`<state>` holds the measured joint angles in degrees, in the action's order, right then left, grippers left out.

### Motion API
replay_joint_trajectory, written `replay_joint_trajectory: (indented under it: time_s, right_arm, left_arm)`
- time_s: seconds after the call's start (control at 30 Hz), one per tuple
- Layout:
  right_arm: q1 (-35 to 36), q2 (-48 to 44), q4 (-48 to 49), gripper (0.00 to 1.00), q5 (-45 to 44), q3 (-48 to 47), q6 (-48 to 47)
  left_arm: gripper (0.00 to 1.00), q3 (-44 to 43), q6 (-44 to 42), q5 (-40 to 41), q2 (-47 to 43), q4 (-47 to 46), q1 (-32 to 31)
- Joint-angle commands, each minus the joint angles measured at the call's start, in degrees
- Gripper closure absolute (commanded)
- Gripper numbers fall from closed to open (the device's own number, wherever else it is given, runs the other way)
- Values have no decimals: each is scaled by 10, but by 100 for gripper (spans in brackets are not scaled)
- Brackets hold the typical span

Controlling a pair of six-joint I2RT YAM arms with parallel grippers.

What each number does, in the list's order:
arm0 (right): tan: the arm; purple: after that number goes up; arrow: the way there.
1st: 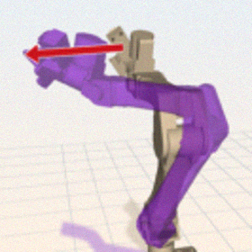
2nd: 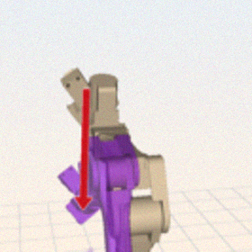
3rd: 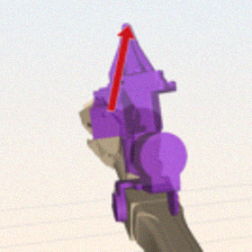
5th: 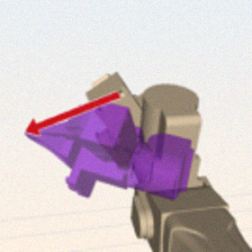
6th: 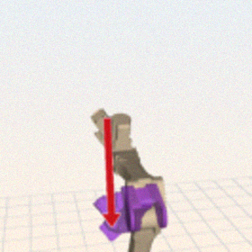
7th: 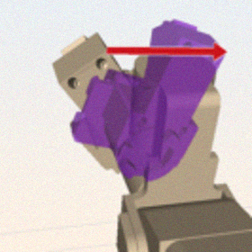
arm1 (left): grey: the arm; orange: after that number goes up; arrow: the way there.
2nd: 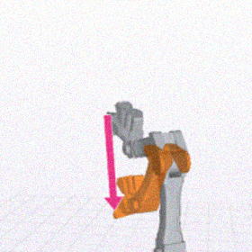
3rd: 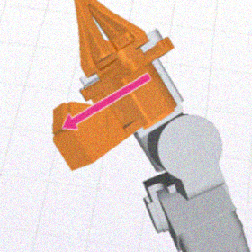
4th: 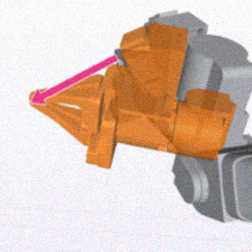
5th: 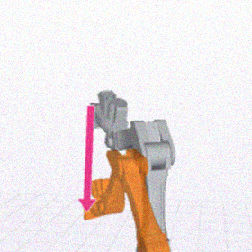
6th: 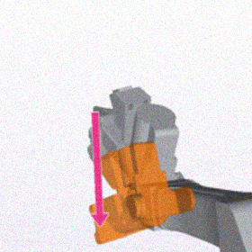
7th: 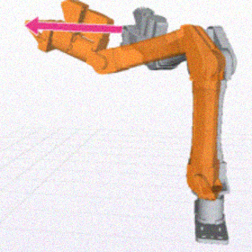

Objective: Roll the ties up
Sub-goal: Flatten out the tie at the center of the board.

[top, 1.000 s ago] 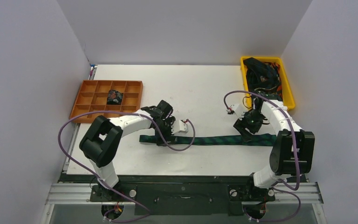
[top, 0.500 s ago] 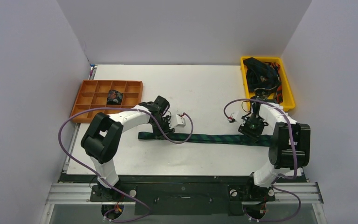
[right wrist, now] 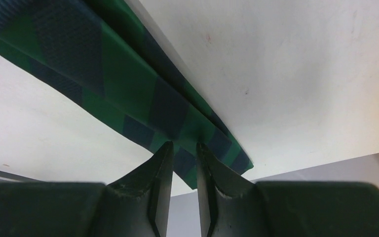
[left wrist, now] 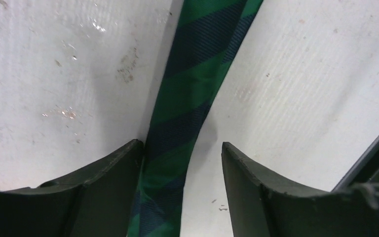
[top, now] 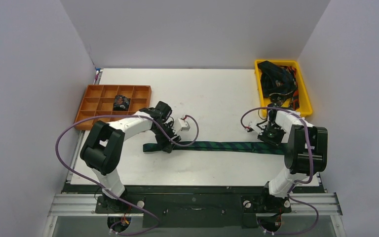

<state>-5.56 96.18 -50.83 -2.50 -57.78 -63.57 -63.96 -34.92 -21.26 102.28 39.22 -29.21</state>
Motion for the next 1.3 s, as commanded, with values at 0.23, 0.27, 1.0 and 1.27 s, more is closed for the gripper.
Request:
replay_joint_trajectory:
  time_s: [0.23,0.27,1.0,1.27]
  right_arm:
    - [-51,-15,-4,68,-41,0,-58]
    - [-57,-19,-10,66,-35,-7,-59]
    - [186,-30,18,66,430,-178,527]
    - [328,78,182,100,488,-212,738]
  left_arm:
    - [25,83,-28,-91,-179,-24,120]
    - [24,99,-44,-102,-191,-20,138]
    - [30,184,-321,-50,-194,25,217]
    - [53,198,-302,-77,-199,-31,218]
